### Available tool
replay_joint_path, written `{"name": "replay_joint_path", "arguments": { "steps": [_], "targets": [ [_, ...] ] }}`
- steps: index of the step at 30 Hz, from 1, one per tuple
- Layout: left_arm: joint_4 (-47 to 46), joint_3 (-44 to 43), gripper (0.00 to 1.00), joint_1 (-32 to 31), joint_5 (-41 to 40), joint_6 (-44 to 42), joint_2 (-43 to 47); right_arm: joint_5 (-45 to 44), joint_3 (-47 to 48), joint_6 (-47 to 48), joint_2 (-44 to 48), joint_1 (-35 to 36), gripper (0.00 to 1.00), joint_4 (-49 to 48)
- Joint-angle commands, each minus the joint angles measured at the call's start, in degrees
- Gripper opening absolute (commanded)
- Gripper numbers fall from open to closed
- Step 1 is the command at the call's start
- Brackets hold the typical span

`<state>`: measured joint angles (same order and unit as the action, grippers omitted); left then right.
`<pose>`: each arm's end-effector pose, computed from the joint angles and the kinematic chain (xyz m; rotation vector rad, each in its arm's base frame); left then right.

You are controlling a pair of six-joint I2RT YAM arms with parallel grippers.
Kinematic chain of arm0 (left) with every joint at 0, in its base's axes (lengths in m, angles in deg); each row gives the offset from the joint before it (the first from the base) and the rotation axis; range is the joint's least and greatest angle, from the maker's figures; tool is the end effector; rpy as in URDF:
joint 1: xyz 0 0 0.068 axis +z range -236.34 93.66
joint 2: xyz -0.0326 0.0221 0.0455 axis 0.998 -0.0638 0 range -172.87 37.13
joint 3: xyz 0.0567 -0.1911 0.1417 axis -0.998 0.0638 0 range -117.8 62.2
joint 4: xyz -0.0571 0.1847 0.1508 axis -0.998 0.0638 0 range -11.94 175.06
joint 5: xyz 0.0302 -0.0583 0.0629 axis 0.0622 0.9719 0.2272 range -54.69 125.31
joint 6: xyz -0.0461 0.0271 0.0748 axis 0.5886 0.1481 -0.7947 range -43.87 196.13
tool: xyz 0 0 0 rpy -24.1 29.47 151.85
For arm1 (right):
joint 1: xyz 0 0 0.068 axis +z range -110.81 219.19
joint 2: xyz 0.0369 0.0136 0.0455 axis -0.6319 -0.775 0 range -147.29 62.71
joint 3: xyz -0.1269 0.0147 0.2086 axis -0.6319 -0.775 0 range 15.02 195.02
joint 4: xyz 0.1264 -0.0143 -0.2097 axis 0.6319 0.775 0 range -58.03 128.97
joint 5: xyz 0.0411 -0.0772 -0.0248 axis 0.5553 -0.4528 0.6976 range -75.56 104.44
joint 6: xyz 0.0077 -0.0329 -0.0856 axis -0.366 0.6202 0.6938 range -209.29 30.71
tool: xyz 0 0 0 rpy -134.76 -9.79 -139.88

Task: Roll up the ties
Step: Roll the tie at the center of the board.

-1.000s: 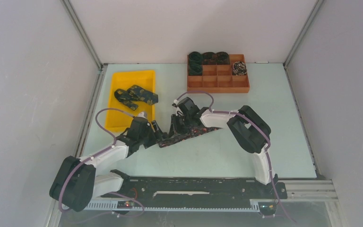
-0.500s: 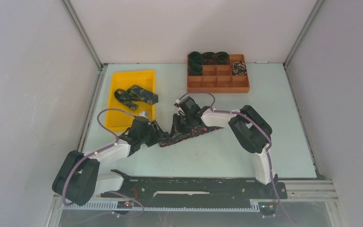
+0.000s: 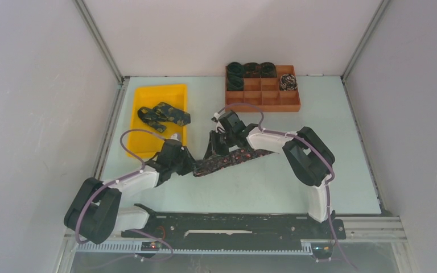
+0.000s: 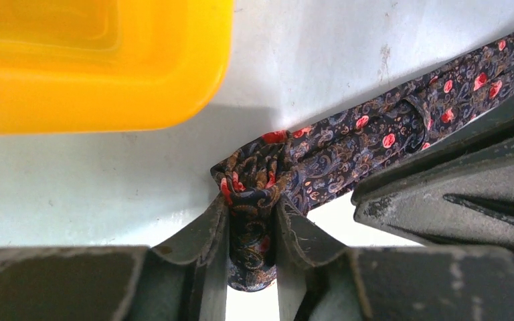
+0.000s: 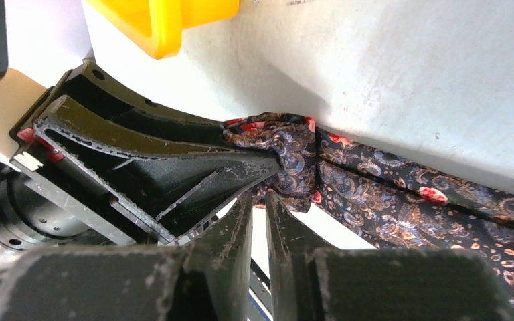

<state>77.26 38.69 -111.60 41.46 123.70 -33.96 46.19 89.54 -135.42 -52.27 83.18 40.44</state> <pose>0.2212 -0.1140 0.0943 -0.4327 2.4695 -0.6978 0.2763 0.3271 0.1154 -0.2398 2.7363 1.2730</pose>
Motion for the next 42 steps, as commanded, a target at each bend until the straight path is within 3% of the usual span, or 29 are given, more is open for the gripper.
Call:
{"name": "replay_joint_path", "arguments": {
  "steps": [1,17,26,42],
  "targets": [
    [7.5,-3.4,0.26,-1.7,-2.3,-3.6,-0.3,0.2,1.6,1.9,2.9,-0.5,0.16,0.4],
    [27.0,-16.2,0.18,-5.5,-13.1,-11.3,-5.7,-1.1,-1.9,3.5,5.7,-2.9,0.16,1.3],
    [39.8,-26.3,0.16,-8.2,-20.5,-14.7,-13.2,-1.3,-4.5,3.9,7.6,-4.7,0.16,1.1],
    [56.2,-40.5,0.15,-16.5,-34.5,-11.9,-26.2,1.0,-10.5,5.1,13.5,-10.4,0.15,0.1]
  ]
}}
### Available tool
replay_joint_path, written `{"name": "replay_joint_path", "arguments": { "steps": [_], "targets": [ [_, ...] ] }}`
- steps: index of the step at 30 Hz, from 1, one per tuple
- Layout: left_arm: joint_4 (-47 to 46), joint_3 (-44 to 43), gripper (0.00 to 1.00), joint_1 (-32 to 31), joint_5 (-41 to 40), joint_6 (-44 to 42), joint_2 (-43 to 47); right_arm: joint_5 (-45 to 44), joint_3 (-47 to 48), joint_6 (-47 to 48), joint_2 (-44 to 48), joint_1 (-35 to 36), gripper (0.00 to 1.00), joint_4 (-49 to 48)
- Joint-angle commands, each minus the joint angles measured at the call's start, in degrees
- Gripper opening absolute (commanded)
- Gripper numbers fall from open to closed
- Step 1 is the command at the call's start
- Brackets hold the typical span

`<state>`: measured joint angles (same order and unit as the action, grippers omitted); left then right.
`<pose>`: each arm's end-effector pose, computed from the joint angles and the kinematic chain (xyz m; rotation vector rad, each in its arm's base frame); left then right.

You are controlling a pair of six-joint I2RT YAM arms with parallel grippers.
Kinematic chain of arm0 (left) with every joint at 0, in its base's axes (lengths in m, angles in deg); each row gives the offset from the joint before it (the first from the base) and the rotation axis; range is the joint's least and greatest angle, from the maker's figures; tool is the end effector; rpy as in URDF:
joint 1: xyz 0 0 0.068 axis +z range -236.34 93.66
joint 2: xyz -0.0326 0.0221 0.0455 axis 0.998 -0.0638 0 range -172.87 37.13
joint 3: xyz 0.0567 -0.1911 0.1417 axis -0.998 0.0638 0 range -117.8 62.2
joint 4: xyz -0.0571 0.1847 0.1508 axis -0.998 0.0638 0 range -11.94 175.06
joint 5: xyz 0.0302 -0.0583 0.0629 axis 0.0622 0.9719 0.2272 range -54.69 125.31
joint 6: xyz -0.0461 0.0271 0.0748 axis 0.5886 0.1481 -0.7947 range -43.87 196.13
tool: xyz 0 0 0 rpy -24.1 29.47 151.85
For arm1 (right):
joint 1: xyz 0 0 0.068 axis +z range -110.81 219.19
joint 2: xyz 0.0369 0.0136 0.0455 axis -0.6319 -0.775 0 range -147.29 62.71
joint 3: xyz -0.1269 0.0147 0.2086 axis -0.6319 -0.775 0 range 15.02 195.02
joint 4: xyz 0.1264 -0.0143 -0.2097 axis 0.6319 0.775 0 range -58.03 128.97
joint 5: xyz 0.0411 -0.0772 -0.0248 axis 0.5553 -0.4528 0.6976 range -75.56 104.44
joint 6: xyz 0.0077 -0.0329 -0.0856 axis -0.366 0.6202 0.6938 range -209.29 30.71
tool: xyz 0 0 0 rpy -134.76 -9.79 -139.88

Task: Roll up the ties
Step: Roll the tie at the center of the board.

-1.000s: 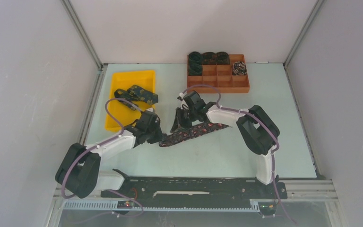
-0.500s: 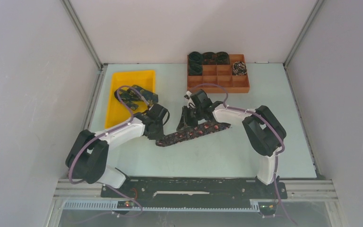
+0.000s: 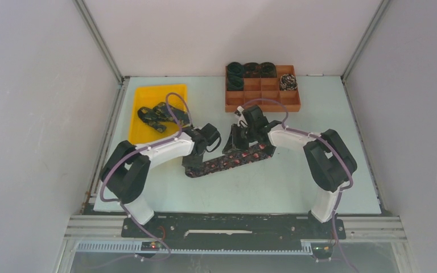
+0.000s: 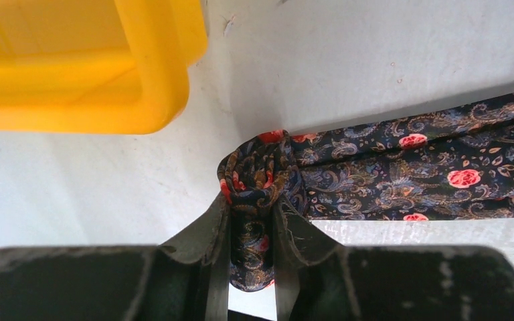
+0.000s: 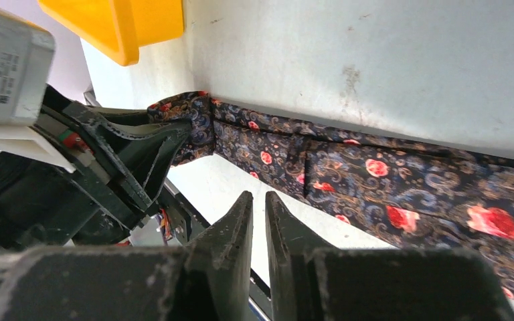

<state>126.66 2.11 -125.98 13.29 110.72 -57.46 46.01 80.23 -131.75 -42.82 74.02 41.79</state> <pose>0.2342 -0.1537 0.1185 0.0903 2.7948 0.3321 0.2936 0.2569 0.1272 -0.0957 2.6919 1.1985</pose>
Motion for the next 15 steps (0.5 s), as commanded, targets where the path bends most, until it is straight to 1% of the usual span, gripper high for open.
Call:
{"name": "replay_joint_path", "arguments": {
  "steps": [1,6,15],
  "targets": [
    [7.8,-4.9,0.15,-2.7,-7.0,1.4,-3.7,1.4,-1.7,1.4,4.5,-1.6,0.15,-1.4],
    [11.5,-8.9,0.15,-5.6,-9.2,2.7,-8.1,3.4,-4.2,1.1,7.6,-4.3,0.15,-1.4],
    [15.5,-14.4,0.15,-9.4,-11.5,5.4,-15.0,4.7,-6.5,2.7,15.1,-8.5,0.15,1.8]
  ]
}}
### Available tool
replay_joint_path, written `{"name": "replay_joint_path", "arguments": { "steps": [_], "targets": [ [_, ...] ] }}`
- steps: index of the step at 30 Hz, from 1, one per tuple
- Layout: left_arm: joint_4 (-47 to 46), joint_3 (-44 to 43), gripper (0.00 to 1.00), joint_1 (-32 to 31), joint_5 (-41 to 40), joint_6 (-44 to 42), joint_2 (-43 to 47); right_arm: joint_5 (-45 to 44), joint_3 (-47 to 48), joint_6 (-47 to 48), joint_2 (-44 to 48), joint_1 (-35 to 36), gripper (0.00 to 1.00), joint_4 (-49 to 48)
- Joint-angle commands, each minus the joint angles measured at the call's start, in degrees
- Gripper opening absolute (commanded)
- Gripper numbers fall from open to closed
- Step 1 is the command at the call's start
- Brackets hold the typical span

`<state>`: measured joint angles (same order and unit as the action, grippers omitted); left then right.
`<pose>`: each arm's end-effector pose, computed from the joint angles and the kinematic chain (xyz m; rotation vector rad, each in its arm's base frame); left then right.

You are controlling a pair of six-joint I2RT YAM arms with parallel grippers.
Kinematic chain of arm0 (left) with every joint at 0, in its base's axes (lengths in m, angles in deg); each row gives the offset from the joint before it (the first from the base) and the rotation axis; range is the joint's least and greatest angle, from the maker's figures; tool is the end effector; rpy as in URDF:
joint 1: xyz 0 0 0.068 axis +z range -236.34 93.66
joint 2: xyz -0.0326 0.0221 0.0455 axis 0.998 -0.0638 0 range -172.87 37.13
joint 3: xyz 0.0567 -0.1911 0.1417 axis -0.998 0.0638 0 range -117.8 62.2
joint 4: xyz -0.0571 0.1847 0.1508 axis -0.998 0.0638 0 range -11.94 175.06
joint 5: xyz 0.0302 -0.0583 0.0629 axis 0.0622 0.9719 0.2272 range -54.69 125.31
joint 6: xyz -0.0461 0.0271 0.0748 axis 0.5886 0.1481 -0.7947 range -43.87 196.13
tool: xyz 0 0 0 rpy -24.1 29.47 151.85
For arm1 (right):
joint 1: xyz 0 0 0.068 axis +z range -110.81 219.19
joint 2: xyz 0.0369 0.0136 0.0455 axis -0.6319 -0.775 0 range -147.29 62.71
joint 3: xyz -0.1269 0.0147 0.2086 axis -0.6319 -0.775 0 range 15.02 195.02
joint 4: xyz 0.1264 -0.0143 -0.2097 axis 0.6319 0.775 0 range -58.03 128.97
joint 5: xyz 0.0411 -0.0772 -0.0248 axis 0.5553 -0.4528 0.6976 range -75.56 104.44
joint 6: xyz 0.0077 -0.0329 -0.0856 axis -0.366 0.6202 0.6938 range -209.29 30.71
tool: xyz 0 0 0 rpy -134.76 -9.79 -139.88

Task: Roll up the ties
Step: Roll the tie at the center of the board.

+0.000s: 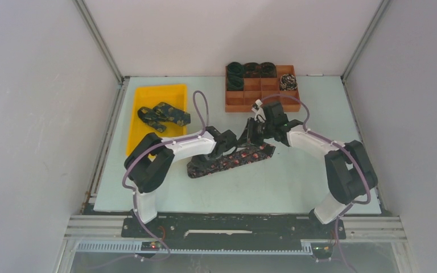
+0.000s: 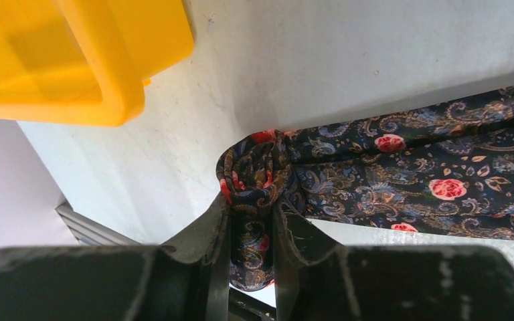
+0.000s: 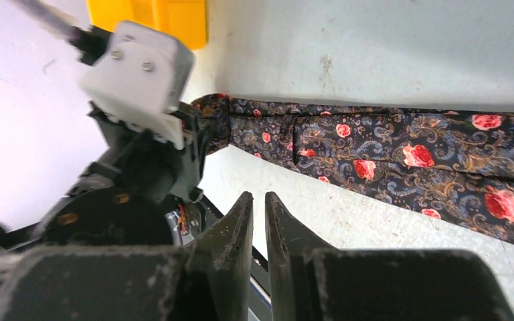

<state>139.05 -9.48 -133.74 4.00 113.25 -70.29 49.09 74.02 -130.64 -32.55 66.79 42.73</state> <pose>0.2301 -0.1867 0.1097 0.2944 2.7629 0.6861 0.2949 0.2071 0.1570 -0.0057 2.5980 1.2379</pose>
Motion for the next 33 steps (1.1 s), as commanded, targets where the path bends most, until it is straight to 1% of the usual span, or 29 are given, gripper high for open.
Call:
{"name": "replay_joint_path", "arguments": {
  "steps": [1,6,9,12,15,20,26,33],
  "targets": [
    [3.6,-3.6,0.16,-2.1,-2.4,3.1,-3.1,1.7,-0.4,1.7,5.5,-1.5,0.15,1.2],
    [5.5,-6.5,0.16,-3.7,-2.4,4.4,-6.4,2.0,-0.4,2.5,7.8,-2.1,0.15,3.0],
    [5.9,-8.1,0.19,-4.5,-1.7,5.0,-7.9,2.0,-0.4,2.9,9.1,-2.4,0.15,4.1],
    [6.2,-9.7,0.26,-5.1,-0.6,5.4,-9.3,1.9,-0.4,3.3,10.3,-2.8,0.15,5.0],
    [6.0,-11.0,0.34,-5.6,0.5,5.6,-10.5,1.9,-0.4,3.7,11.3,-3.2,0.15,5.7],
    [4.1,-11.5,0.44,-5.9,3.3,5.2,-10.6,1.7,-0.4,4.0,12.8,-3.6,0.15,6.9],
    [2.4,-11.8,0.53,-5.9,5.1,4.8,-8.5,1.4,-0.4,3.5,14.0,-3.7,0.16,7.1],
    [0.1,-9.7,0.69,-5.8,5.2,4.7,-2.2,-0.4,-0.4,2.9,14.7,-3.1,0.16,7.8]
  ]
}}
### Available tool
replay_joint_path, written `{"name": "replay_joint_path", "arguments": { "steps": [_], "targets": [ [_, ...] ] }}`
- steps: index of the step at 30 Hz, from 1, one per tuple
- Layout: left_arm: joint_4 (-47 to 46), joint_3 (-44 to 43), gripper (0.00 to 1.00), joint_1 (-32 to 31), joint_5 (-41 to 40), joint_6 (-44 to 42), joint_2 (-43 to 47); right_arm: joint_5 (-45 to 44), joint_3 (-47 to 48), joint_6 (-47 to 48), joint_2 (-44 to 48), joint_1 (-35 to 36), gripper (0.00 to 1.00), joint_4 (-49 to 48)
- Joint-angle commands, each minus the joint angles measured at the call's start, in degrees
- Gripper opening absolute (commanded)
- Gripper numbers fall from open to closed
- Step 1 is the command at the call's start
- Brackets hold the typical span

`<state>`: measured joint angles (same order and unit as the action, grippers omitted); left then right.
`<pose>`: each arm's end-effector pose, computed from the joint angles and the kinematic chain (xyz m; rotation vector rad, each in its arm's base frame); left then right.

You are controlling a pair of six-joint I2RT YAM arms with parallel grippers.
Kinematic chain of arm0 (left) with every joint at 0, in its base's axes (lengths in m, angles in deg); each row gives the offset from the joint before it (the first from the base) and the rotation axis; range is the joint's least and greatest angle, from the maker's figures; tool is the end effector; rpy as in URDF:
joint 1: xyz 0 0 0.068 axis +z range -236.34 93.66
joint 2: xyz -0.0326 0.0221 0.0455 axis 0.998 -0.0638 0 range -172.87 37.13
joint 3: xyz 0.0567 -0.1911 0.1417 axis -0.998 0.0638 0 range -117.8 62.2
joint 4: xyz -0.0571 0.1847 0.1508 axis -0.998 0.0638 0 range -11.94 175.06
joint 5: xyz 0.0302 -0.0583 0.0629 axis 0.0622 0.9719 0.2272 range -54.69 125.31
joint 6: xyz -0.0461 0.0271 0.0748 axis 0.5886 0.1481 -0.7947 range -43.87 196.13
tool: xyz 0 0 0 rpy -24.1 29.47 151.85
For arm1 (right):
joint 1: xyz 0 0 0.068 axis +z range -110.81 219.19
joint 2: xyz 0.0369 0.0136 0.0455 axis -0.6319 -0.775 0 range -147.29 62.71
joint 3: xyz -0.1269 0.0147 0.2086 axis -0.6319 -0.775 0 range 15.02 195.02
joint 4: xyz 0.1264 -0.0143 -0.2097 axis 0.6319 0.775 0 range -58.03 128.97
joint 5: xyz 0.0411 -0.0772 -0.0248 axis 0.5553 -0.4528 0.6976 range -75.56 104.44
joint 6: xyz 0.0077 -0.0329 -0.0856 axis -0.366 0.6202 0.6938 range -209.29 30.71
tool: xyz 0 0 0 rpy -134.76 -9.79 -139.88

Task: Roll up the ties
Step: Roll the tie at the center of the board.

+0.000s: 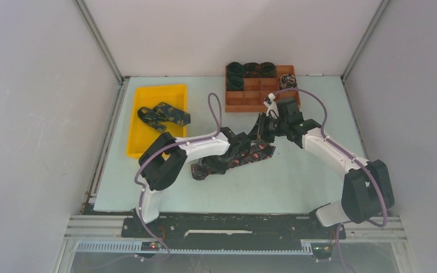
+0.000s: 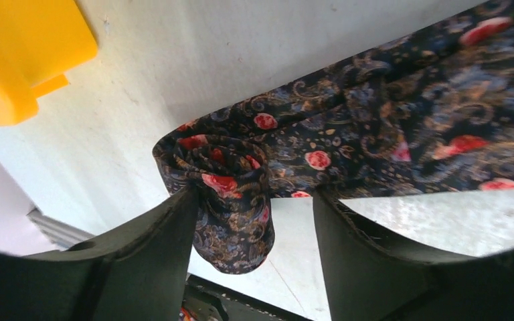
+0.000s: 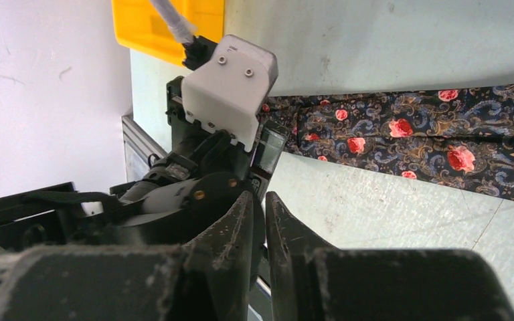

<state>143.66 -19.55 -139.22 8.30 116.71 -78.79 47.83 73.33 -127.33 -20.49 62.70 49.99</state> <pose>0.2228 -0.2321 0.1010 0.3625 2.8203 0.6450 0.2832 0.1727 0.2078 -0.0078 2.4834 1.1837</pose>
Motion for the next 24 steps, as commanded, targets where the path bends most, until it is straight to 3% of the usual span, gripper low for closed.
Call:
{"name": "replay_joint_path", "arguments": {
  "steps": [1,11,19,24],
  "targets": [
    [-4.9,1.1,0.70,-0.3,0.7,1.3,8.0,0.3,0.3,-0.5,2.7,1.3,0.16,0.6],
    [-11.8,11.6,0.75,0.2,-0.1,0.8,23.8,-4.4,0.3,-3.7,1.6,6.7,0.18,-1.5],
    [-29.5,31.1,0.73,5.4,6.2,-0.8,46.4,-9.5,0.3,-6.4,-0.6,13.8,0.38,-5.1],
    [-37.6,42.5,0.72,10.6,8.9,-1.7,58.0,-11.4,1.7,-8.3,-5.9,18.3,0.40,-6.7]
  ]
}}
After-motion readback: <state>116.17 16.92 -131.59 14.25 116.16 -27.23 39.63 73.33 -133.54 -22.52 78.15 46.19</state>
